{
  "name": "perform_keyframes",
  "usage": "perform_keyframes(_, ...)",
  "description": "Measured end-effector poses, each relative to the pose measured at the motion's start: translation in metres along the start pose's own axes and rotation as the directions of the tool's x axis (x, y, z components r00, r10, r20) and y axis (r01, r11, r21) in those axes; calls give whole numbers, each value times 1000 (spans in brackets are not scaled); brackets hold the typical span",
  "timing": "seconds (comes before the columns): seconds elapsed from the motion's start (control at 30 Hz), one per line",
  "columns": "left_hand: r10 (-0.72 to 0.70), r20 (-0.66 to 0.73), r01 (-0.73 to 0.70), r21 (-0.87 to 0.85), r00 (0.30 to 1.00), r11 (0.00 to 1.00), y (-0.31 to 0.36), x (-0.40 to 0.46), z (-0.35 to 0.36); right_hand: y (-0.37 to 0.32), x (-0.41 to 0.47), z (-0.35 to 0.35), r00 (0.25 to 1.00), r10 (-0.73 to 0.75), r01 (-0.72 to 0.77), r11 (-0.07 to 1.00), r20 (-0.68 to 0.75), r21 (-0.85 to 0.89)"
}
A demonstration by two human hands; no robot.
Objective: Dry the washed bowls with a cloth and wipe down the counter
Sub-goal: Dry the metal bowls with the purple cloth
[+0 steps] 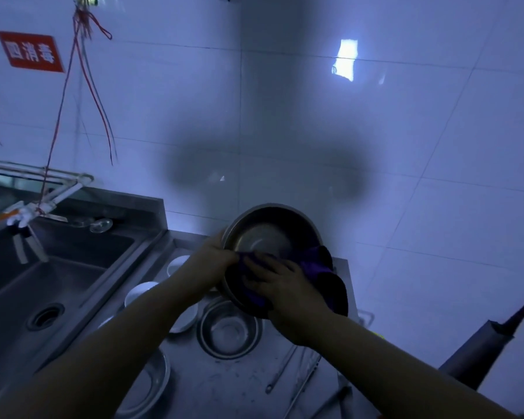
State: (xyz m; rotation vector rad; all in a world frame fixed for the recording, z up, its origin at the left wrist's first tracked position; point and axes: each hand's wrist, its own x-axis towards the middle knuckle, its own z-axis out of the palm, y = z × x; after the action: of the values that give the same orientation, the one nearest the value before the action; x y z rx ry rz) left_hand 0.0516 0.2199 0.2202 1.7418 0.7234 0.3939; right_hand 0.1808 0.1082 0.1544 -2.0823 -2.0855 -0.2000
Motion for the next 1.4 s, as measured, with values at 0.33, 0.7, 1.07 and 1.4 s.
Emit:
perform_keyframes(0.33,28,221,-90,275,975,957,-2,15,-12,53,-17,-31,901,-434,398,804,23,-442)
perform_keyframes(0.7,77,101,-91,147,992,985,-8,31,-16,53,-31,-10,979,-127,74,951,-161,-301)
perform_keyframes(1.07,-42,37,41,30,998,999,-26,34,-4,23,-49,34,935,-169,103,970,-312,-219)
perform_keyframes(1.4,182,-123,-98,498,976,862,-37,16,-17,63,-43,2,909,-271,183,942,-317,-282)
